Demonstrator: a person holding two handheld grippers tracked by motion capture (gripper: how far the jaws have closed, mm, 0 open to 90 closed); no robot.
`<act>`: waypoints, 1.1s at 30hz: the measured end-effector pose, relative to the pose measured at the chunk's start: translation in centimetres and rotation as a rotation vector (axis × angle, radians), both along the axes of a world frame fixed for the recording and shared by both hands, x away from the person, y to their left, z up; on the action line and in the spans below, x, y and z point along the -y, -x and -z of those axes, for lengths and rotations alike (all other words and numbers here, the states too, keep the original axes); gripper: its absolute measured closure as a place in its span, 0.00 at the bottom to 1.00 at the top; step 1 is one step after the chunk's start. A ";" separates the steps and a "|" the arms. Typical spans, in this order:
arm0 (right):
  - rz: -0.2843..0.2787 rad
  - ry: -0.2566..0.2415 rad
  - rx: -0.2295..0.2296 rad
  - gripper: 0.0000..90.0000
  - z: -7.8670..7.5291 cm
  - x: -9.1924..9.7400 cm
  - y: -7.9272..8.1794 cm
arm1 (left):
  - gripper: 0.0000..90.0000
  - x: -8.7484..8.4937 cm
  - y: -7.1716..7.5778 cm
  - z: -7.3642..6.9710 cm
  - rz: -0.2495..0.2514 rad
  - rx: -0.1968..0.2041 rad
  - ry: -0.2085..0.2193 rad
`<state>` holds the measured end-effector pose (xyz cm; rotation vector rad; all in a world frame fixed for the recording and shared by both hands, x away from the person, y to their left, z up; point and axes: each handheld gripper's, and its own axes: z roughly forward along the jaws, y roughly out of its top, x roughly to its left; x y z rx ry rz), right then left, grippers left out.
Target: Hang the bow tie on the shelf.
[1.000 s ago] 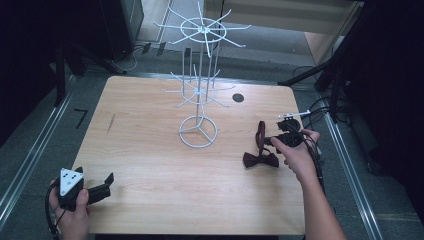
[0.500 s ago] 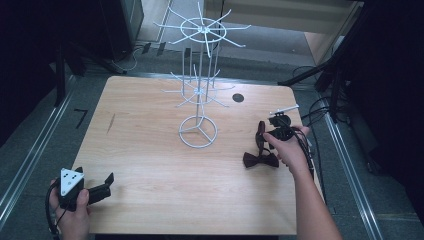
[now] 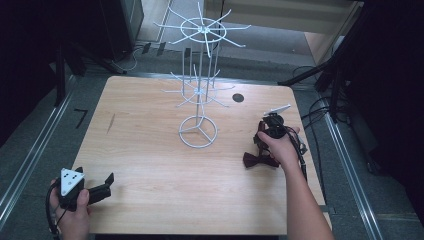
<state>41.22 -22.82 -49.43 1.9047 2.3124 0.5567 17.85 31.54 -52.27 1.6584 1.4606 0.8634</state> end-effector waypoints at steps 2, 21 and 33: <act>0.005 -0.001 -0.006 0.60 0.2 -0.2 -0.2 | 0.00 0.0 0.0 0.0 0.001 0.001 0.001; -0.026 0.024 0.023 1.00 1.2 0.0 0.3 | 0.00 0.0 0.0 0.0 0.004 0.000 0.001; -0.030 -0.011 0.281 1.00 -1.3 0.8 2.7 | 0.00 0.0 0.0 0.0 0.003 -0.003 -0.004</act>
